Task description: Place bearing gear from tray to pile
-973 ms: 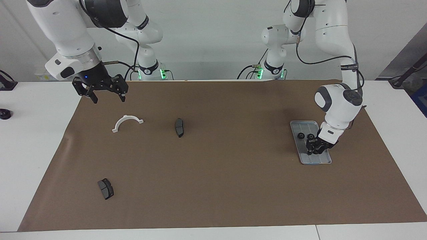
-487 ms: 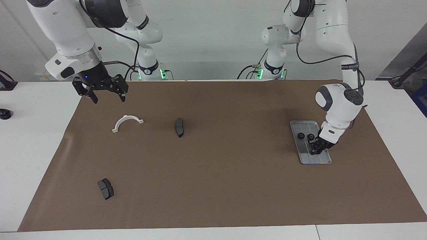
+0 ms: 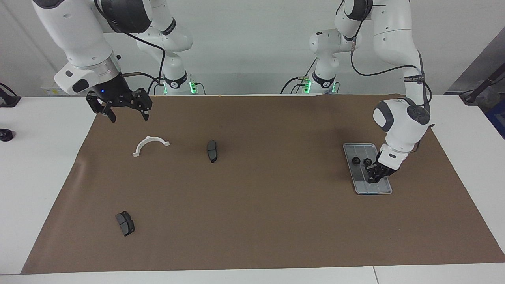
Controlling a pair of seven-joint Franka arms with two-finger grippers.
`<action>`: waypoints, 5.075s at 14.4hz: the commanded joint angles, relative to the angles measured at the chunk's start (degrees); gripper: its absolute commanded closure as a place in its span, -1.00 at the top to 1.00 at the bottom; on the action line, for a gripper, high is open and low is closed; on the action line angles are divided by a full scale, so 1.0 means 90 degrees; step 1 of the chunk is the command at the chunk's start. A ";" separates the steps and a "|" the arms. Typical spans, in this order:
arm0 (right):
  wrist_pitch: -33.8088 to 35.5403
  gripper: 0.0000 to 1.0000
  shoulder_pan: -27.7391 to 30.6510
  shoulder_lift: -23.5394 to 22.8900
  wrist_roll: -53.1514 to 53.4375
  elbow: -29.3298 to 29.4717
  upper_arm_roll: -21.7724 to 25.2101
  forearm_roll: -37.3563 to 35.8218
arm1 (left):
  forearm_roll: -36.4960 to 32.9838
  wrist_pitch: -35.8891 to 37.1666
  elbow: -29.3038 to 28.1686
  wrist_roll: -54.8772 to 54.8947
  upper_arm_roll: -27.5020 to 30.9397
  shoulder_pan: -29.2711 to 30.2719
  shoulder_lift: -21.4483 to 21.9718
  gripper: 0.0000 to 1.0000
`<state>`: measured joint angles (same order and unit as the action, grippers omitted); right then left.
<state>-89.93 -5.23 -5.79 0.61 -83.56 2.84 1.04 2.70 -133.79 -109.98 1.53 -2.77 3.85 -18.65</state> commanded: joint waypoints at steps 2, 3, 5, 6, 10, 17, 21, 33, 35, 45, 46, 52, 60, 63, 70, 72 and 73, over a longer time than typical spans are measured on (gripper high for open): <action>0.0071 1.00 0.0005 0.0135 -0.0107 -0.0207 -0.0013 0.0099 | -0.0037 0.1153 0.0744 -0.1404 0.0025 -0.0776 0.0315 -1.00; 0.0042 1.00 0.0005 0.0135 -0.0107 -0.0227 -0.0013 0.0099 | -0.0036 0.1135 0.0891 -0.2097 0.0025 -0.1137 0.0267 -1.00; 0.0041 1.00 0.0005 0.0135 -0.0127 -0.0227 -0.0013 0.0099 | -0.0036 0.0621 0.0854 -0.3358 0.0025 -0.1860 0.0227 -1.00; 0.0070 1.00 0.0005 0.0135 -0.0127 -0.0208 -0.0013 0.0099 | -0.0027 0.0376 0.0814 -0.3827 0.0025 -0.2250 0.0198 -1.00; 0.0148 1.00 0.0063 0.0145 -0.0156 -0.0198 -0.0023 0.0099 | -0.0027 -0.1145 0.0931 -0.5480 0.0034 -0.3395 -0.0621 -1.00; 0.0383 1.00 0.0092 0.0174 -0.0166 -0.0149 -0.0032 0.0118 | 0.0003 -0.1794 0.1175 -0.5551 0.0025 -0.3806 -0.1238 -1.00; 0.0393 1.00 0.0083 0.0243 -0.0156 -0.0324 -0.0023 0.0099 | 0.0012 -0.1863 0.1195 -0.5570 0.0034 -0.3953 -0.1414 -0.30; -0.0573 1.00 -0.0433 -0.0907 -0.0127 0.0025 -0.0091 0.0040 | -0.0046 0.1220 0.1127 -0.5201 0.0103 -0.2598 0.0118 1.00; -0.0720 1.00 -0.0707 -0.1493 0.0067 0.0541 -0.0091 0.0050 | -0.0056 0.1699 0.1049 -0.5112 0.0103 -0.2071 0.0295 1.00; -0.2526 1.00 -0.2367 -0.3163 0.2419 0.1256 -0.0189 -0.0018 | -0.0447 0.0690 -0.0912 -0.3588 0.0112 -0.0096 0.0988 1.00; -0.2672 1.00 -0.2514 -0.3455 0.2712 0.1470 -0.0179 -0.0038 | -0.0447 0.0415 -0.1117 -0.3607 0.0112 -0.0076 0.1027 1.00; -0.3688 1.00 -0.2935 -0.4113 0.3223 0.1560 -0.0189 -0.0311 | -0.0456 -0.0740 -0.2057 -0.3647 0.0112 0.0022 0.1233 0.38; -0.4450 1.00 -0.3101 -0.3732 0.3125 0.0037 -0.0189 -0.0302 | -0.0456 -0.0974 -0.2184 -0.3471 0.0113 0.0110 0.1194 0.18; -0.4325 1.00 -0.3285 -0.3703 0.3125 0.0027 -0.0189 -0.0302 | -0.0456 -0.1071 -0.2242 -0.3461 0.0122 0.0110 0.1184 0.01; -0.4343 0.84 -0.3306 -0.3556 0.3125 -0.0325 -0.0189 -0.0302 | -0.0456 -0.1258 -0.2341 -0.3442 0.0112 0.0110 0.1174 -1.00; -0.4402 0.58 -0.3306 -0.3556 0.3125 -0.0315 -0.0189 -0.0311 | -0.0456 -0.1141 -0.2185 -0.3374 0.0112 0.0100 0.1155 -1.00; -0.4431 0.43 -0.3306 -0.3566 0.3125 -0.0306 -0.0189 -0.0302 | -0.0456 -0.0937 -0.2058 -0.3354 0.0112 0.0100 0.1184 -1.00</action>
<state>-128.53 -35.17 -39.51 28.20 -83.93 1.43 -1.18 -0.71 -143.59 -129.13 -29.65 -1.29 4.08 -9.11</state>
